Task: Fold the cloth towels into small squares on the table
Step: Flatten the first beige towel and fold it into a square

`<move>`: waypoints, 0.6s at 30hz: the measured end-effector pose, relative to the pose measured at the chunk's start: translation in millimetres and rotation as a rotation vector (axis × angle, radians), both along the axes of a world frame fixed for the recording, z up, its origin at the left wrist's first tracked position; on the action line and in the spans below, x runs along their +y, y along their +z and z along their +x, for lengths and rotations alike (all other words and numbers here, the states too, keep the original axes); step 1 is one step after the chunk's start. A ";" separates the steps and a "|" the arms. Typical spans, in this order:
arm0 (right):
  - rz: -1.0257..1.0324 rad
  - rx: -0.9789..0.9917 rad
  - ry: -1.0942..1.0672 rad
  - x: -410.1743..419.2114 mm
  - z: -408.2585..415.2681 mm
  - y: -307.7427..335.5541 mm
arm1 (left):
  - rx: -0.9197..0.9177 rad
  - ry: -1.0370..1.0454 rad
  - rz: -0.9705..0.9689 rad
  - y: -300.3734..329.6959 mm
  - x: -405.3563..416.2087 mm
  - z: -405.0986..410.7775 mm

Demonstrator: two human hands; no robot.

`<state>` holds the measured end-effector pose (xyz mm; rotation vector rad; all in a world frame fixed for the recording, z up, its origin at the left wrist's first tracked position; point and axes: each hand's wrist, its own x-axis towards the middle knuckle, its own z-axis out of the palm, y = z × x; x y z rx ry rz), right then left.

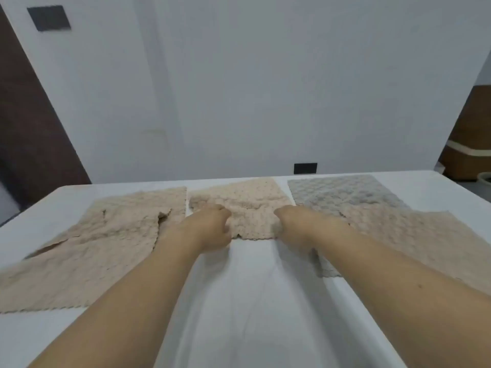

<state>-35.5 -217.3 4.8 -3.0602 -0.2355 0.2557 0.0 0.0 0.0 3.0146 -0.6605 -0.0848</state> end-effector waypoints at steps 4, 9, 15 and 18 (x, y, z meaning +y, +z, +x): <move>-0.053 -0.040 0.050 -5.5 18.2 -23.8 | -0.035 -0.019 0.141 -17.8 -4.0 17.9; -0.094 -0.160 0.103 -7.8 32.4 -27.8 | -0.225 -0.065 0.190 -29.1 -8.5 33.9; 0.317 -0.267 -0.139 -6.7 27.2 -0.3 | -0.414 0.078 -0.001 -4.5 -11.0 31.1; 0.337 -0.307 -0.147 -5.6 14.8 32.1 | -0.503 0.109 -0.074 25.8 -13.2 18.7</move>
